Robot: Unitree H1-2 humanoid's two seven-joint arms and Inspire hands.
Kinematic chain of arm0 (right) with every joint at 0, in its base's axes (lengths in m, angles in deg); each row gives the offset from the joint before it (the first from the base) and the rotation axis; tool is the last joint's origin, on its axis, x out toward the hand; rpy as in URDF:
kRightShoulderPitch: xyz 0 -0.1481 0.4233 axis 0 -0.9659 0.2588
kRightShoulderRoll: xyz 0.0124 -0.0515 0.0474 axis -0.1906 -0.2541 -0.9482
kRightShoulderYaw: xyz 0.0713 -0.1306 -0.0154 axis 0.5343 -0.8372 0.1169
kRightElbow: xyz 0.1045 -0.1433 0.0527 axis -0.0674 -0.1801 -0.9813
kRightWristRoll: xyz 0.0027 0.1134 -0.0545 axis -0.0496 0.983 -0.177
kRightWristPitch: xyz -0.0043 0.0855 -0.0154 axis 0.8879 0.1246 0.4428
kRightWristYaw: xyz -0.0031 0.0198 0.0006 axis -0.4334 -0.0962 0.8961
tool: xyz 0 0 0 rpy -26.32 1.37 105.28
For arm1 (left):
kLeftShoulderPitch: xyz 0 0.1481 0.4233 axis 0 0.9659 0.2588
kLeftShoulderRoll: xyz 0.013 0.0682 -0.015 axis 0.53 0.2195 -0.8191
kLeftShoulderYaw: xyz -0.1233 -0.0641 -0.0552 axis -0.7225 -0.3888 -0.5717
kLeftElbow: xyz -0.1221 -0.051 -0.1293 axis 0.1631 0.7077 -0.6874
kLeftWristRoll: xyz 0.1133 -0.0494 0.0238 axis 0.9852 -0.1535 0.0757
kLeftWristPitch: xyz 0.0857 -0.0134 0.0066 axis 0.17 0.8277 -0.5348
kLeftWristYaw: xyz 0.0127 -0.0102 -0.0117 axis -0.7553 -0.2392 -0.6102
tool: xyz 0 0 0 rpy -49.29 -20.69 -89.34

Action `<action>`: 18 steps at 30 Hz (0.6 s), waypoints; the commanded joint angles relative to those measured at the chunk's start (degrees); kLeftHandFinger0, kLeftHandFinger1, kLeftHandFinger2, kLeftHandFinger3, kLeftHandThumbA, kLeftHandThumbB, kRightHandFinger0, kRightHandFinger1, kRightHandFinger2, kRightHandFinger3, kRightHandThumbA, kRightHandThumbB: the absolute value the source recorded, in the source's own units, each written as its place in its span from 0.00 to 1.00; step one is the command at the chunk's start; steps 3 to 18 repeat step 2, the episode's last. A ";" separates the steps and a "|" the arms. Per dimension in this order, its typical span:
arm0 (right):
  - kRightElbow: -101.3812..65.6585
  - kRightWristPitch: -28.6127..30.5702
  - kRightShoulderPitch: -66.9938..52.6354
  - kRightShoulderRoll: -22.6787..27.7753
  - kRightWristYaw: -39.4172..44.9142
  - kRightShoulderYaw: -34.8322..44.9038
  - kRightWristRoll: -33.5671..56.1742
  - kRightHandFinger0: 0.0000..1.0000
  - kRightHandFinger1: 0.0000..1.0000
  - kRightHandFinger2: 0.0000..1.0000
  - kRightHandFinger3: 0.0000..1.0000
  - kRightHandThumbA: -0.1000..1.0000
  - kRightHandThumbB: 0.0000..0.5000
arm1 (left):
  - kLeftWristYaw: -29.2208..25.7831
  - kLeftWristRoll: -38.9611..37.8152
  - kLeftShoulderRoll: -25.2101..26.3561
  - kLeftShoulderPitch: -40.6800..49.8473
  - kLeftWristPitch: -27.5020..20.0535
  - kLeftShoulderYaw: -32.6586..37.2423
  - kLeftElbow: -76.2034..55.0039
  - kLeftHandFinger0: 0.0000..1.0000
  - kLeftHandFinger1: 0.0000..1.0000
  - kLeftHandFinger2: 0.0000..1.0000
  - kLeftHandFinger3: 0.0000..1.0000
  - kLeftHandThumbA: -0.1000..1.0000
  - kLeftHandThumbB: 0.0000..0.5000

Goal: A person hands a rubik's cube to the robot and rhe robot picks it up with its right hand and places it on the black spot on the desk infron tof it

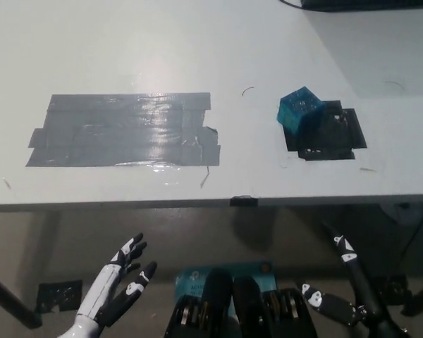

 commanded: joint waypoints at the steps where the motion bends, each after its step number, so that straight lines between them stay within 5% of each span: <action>1: -0.07 4.94 1.17 0.69 -2.42 -0.52 -0.82 1.00 1.00 1.00 1.00 0.71 0.42 | -0.88 0.05 0.00 -0.61 -2.74 -0.48 -0.86 0.97 1.00 1.00 1.00 0.78 0.12; 18: -0.07 4.94 1.17 0.69 -2.42 -0.52 -0.82 1.00 1.00 1.00 1.00 0.71 0.42 | -0.88 0.05 0.00 -0.61 -2.74 -0.48 -0.86 0.97 1.00 1.00 1.00 0.78 0.12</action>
